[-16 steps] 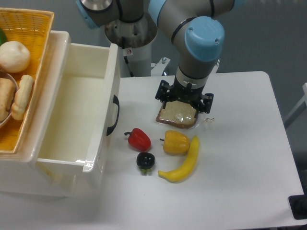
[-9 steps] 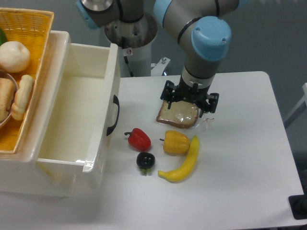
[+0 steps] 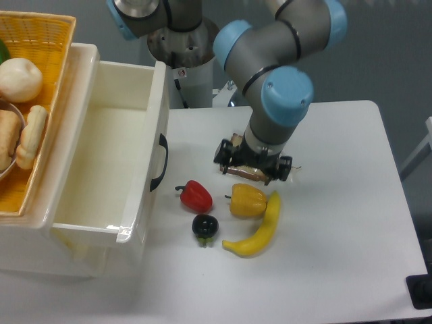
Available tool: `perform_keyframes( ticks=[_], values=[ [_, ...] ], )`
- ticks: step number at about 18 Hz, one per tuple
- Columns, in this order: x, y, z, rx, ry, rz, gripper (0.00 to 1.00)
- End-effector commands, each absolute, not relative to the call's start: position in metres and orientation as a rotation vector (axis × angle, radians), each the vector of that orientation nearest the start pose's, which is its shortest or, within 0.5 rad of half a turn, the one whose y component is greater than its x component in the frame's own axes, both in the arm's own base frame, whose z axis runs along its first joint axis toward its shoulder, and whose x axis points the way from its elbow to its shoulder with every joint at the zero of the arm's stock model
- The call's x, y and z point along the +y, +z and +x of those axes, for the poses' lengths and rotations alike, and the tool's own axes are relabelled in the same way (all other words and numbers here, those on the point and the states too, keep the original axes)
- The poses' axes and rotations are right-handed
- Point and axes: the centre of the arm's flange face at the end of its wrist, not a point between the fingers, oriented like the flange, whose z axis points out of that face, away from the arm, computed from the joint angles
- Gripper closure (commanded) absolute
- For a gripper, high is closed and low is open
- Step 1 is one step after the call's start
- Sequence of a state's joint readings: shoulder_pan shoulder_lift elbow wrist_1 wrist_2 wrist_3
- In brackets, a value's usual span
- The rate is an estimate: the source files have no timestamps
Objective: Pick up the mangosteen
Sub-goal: 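Move the gripper down toward the dark purple mangosteen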
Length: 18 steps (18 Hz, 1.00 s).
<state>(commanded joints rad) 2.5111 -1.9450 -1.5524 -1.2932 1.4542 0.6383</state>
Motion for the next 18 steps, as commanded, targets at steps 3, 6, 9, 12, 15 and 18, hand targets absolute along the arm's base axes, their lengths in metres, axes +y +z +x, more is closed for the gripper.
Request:
perform_keyframes(
  ticks=[3,6,9,12,15,18],
  values=[
    [0.498,0.294,-0.405,-0.555,-0.213,-3.062,0.00],
    [0.513,0.265,-0.402,-0.552,-0.229,-3.079,0.00],
    [0.519,0.251,-0.397,-0.543,-0.252,-3.097,0.00],
    [0.526,0.229,-0.392,-0.531,-0.288,-3.123,0.00],
    [0.531,0.225,-0.388,-0.524,-0.297,-3.120,0.00],
    [0.534,0.219,-0.387,-0.543,-0.327,-3.111,0.00]
  ],
)
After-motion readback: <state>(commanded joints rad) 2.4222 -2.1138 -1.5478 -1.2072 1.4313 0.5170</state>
